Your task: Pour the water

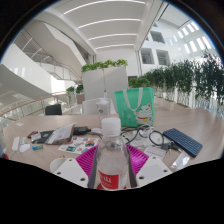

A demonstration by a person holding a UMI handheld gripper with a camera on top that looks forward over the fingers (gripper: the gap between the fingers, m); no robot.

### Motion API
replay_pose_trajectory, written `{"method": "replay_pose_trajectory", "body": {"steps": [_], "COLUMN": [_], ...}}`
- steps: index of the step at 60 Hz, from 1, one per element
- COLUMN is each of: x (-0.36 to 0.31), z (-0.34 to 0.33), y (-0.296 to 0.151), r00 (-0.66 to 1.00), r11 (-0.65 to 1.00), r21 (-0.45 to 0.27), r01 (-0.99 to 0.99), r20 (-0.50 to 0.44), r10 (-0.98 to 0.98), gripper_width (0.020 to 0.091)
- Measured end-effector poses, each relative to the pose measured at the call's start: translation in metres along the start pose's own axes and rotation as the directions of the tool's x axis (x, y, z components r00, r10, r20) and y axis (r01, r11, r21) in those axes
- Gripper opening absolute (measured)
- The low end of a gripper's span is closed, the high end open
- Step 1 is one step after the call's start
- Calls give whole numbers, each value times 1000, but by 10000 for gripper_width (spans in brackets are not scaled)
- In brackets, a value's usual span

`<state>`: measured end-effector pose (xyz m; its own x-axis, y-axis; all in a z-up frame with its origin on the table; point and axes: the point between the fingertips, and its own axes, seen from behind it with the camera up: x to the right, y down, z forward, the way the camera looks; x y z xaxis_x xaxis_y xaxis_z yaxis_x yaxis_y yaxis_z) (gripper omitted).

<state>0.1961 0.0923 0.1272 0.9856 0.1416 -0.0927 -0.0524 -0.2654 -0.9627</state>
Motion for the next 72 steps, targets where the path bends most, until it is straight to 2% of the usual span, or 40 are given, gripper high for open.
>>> {"method": "replay_pose_trajectory", "body": {"steps": [3,4,7,12,14,24,31,34,39,41,50,60,66,72], "x": [-8,-11,-16,-17,-24,-25,-24,-24,-17,-16,-16,-36,-54,-80], "z": [8,7,11,19,16,15,10,3,-13,-23,-85,-175,-223,-265], "y": [-3,11,17,47,41,46,50,54,62,60,56,21,-5,-24], "r00": [999,998,996,995,993,988,988,987,991,992,996,996,991,992], "r11": [1000,999,999,998,998,996,996,993,988,988,976,975,980,987], "r21": [-1,-2,-9,-63,-44,-38,-59,-92,-143,-150,-210,-207,-179,-146], "r01": [-20,-32,-38,14,36,80,71,73,57,41,50,84,82,63], "r20": [43,46,83,94,110,138,138,148,129,120,82,-19,-86,-96], "r10": [20,32,39,-8,-31,-74,-63,-59,-38,-23,-33,-90,-99,-77], "gripper_width": [485,484,488,490,492,493,538,576,777,820,826,825,823,815]}}
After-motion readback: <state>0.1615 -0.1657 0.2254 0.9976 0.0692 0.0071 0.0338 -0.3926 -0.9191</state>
